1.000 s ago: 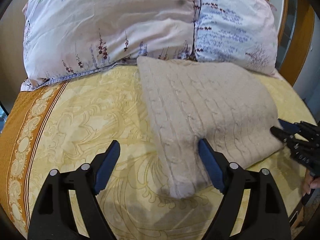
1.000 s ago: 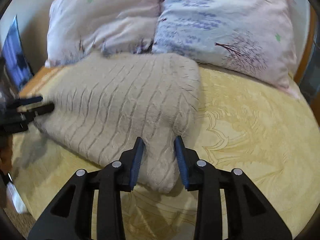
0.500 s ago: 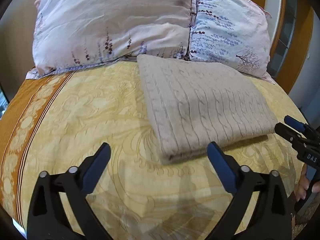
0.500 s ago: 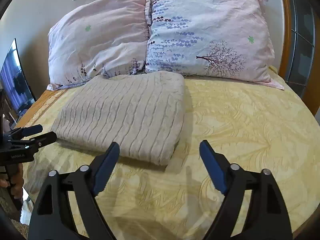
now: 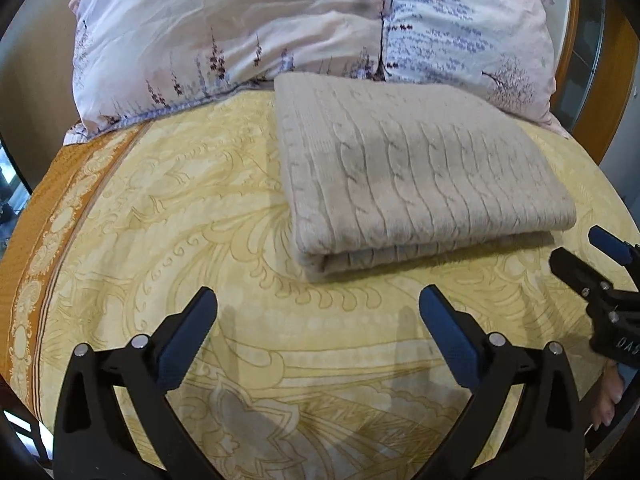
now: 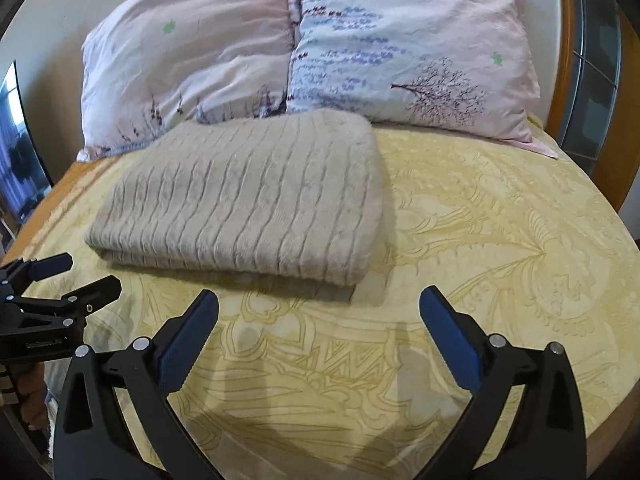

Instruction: Fold small clothes

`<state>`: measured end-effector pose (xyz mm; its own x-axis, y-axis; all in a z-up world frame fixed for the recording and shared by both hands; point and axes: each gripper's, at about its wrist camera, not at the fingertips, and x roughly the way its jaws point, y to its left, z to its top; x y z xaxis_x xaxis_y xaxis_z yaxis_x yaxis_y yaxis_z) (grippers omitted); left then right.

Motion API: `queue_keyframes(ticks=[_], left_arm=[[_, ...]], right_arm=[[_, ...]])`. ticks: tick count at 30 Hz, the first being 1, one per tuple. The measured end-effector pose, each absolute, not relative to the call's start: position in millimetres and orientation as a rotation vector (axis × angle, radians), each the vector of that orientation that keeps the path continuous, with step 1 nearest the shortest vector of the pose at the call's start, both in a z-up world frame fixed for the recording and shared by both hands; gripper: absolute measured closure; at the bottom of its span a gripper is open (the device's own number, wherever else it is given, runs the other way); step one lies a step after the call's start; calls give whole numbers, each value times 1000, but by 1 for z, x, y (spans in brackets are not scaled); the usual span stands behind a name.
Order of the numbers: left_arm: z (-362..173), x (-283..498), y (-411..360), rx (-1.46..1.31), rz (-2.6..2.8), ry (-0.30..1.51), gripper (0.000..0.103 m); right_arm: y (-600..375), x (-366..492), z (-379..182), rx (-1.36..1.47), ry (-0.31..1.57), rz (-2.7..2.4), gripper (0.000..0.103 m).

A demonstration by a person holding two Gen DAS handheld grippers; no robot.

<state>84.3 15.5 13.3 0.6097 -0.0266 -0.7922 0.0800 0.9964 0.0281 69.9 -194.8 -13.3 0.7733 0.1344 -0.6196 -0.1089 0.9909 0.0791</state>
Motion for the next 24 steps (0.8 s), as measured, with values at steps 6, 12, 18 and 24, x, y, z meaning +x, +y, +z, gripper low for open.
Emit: queue_keyframes(ticks=[6, 12, 18, 24], left_arm=[[6, 87, 14, 65, -52, 948, 2], [8, 87, 13, 71, -55, 936, 2], [8, 88, 13, 67, -53, 926, 2], [8, 88, 13, 69, -54, 926, 2]], right_arm=[[-186, 76, -24, 27, 739, 124, 1], [-179, 76, -31, 3, 763, 109, 1], [-181, 77, -32, 4, 762, 113, 1], [-181, 77, -32, 3, 762, 116, 1]])
